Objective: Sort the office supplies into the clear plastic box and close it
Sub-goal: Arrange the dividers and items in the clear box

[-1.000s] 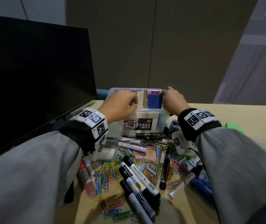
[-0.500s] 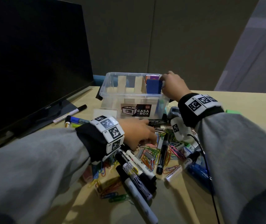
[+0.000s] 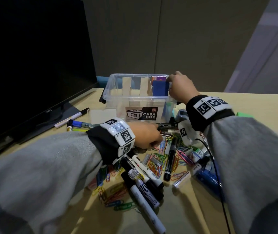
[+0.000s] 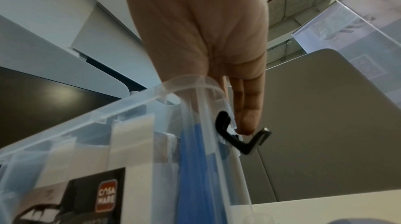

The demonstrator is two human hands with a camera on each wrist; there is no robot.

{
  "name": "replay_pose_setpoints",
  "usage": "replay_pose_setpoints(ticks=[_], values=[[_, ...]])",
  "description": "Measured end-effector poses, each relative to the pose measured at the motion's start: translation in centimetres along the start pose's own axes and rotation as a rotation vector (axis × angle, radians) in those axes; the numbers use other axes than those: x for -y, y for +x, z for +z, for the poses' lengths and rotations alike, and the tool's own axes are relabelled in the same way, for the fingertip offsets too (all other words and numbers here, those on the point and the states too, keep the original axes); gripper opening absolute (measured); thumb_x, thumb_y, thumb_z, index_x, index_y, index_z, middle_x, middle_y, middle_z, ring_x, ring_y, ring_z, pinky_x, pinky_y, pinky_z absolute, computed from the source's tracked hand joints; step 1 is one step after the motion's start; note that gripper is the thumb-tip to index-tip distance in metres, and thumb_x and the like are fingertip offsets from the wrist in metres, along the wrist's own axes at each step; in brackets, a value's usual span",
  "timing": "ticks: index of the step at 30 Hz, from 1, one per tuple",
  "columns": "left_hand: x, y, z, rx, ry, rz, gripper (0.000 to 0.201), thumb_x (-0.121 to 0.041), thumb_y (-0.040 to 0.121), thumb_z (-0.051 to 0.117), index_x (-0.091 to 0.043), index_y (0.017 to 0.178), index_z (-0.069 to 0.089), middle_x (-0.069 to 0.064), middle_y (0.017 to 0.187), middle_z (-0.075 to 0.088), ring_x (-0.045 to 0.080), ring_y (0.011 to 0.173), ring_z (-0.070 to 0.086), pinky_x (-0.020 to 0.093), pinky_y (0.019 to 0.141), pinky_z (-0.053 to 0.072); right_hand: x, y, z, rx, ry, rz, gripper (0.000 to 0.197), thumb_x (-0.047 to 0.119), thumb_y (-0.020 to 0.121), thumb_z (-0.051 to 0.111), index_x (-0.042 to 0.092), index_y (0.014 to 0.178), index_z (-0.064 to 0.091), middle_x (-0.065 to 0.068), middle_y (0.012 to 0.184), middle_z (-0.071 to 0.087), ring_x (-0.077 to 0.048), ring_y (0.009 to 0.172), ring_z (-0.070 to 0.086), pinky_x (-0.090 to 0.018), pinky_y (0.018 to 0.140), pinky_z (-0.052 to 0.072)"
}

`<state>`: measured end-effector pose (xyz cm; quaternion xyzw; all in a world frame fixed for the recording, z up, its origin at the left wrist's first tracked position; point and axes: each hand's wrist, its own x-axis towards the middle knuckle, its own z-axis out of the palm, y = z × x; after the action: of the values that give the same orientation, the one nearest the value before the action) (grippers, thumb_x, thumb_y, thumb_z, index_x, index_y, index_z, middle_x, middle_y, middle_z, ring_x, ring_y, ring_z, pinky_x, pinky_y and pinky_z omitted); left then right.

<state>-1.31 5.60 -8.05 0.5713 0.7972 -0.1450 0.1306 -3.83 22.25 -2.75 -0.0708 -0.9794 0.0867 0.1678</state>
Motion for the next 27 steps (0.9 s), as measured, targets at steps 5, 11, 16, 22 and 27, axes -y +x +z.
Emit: replay_pose_setpoints(ticks=[5, 11, 16, 22, 27], values=[[1.1, -0.3, -0.2, -0.145, -0.276, 0.018, 0.005, -0.016, 0.091, 0.06, -0.013, 0.094, 0.063, 0.0, 0.093, 0.06, 0.014, 0.084, 0.057, 0.025, 0.075, 0.042, -0.1, 0.1, 0.0, 0.004, -0.006, 0.003, 0.032, 0.009, 0.094, 0.053, 0.006, 0.125, 0.058, -0.013, 0.122, 0.05, -0.031, 0.107, 0.056, -0.04, 0.092, 0.046], [2.7, -1.7, -1.7, -0.345, -0.575, 0.005, 0.01, -0.017, 0.087, 0.071, -0.012, 0.096, 0.067, -0.015, 0.078, 0.062, -0.007, 0.067, 0.055, 0.008, 0.063, 0.041, 0.1, 0.2, 0.1, 0.004, 0.011, 0.015, 0.032, 0.01, 0.093, 0.055, 0.008, 0.125, 0.058, -0.01, 0.121, 0.049, -0.029, 0.104, 0.057, -0.038, 0.091, 0.049], [3.3, -2.4, -2.2, -0.484, -0.738, 0.013, 0.01, -0.015, 0.085, 0.074, -0.012, 0.092, 0.069, -0.009, 0.079, 0.066, -0.005, 0.068, 0.059, 0.014, 0.07, 0.047, 0.0, 0.1, 0.0, 0.011, 0.003, 0.01, 0.03, 0.008, 0.093, 0.052, 0.008, 0.122, 0.059, -0.012, 0.118, 0.05, -0.033, 0.103, 0.057, -0.04, 0.086, 0.046], [3.8, -3.5, -3.0, -0.654, -0.974, 0.005, 0.01, -0.007, 0.083, 0.074, -0.012, 0.09, 0.068, 0.001, 0.085, 0.07, 0.008, 0.077, 0.067, 0.021, 0.076, 0.055, 0.0, 0.0, 0.0, 0.012, -0.003, 0.0, 0.03, 0.007, 0.093, 0.05, 0.006, 0.121, 0.059, -0.013, 0.118, 0.05, -0.036, 0.103, 0.058, -0.039, 0.081, 0.043], [5.4, -5.0, -4.5, -0.807, -1.04, -0.071, 0.009, -0.007, 0.084, 0.071, -0.015, 0.088, 0.067, 0.003, 0.086, 0.07, 0.009, 0.077, 0.069, 0.025, 0.076, 0.057, -0.2, 0.1, 0.2, 0.011, 0.029, 0.001, 0.029, 0.013, 0.094, 0.054, 0.009, 0.123, 0.058, -0.01, 0.119, 0.05, -0.03, 0.103, 0.058, -0.038, 0.085, 0.046]])
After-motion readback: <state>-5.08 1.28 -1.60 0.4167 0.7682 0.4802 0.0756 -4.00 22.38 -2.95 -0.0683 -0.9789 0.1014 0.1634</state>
